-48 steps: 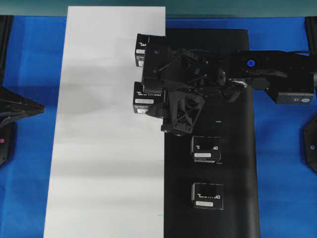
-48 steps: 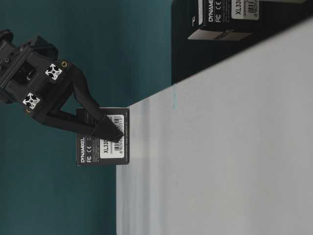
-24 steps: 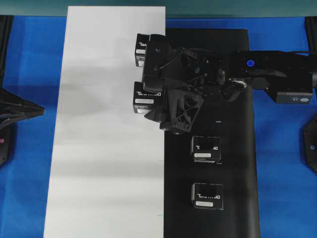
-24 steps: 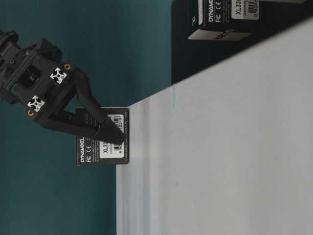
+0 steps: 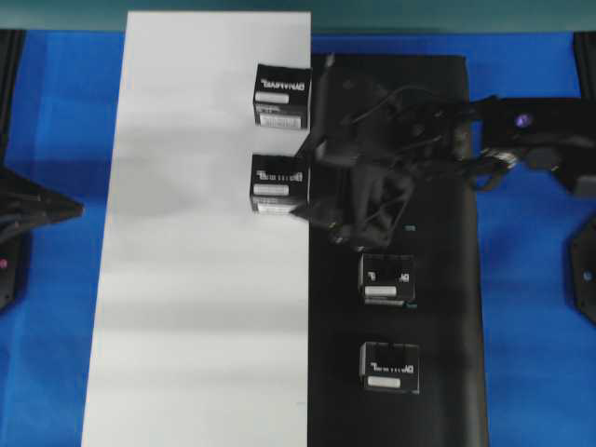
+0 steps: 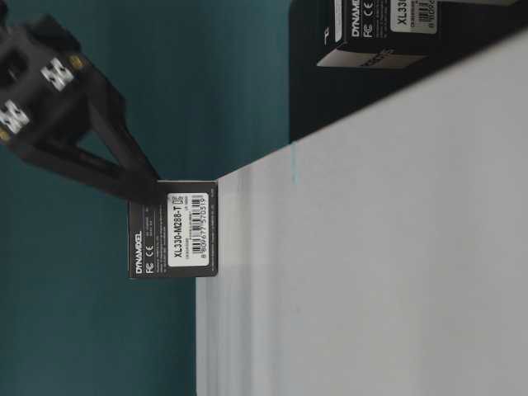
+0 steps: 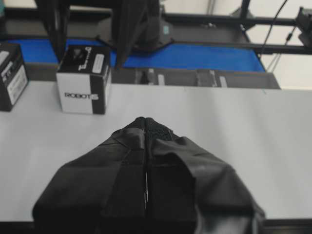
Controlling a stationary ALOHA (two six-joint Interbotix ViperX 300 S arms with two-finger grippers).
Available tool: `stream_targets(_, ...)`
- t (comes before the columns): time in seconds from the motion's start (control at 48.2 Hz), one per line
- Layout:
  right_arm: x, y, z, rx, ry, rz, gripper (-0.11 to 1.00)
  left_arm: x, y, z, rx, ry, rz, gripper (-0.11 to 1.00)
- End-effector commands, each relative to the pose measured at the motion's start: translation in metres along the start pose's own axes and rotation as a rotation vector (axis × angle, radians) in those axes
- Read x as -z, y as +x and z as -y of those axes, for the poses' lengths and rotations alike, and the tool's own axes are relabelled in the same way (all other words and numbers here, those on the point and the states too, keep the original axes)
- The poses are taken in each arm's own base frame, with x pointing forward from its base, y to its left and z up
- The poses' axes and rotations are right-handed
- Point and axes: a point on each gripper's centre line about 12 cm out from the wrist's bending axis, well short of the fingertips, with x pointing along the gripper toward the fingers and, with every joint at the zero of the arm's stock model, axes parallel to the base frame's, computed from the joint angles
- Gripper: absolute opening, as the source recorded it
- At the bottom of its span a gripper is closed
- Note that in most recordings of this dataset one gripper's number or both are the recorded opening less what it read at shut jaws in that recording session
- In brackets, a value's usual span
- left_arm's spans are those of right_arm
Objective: Place the box from the black base onto the white base.
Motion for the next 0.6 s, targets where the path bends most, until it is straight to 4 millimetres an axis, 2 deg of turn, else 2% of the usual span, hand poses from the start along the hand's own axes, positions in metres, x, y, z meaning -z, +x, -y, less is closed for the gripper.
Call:
stream_targets(0.0,-0.004,-0.013,-0.003,-0.004,-0.002,0.054,1.0,-0.013,-0.001,0.0,0.001,-0.002,0.032,-0.07)
stream_targets(0.332,0.018,-0.049,-0.005,-0.005,0.018,0.133,1.0,-0.01,0.0,0.0,0.0,-0.078,0.011,-0.07)
stream_targets(0.581,0.044,-0.073,-0.007,-0.01,0.028,0.163,1.0,-0.011,-0.002,0.001,0.002,-0.083,0.014,-0.07)
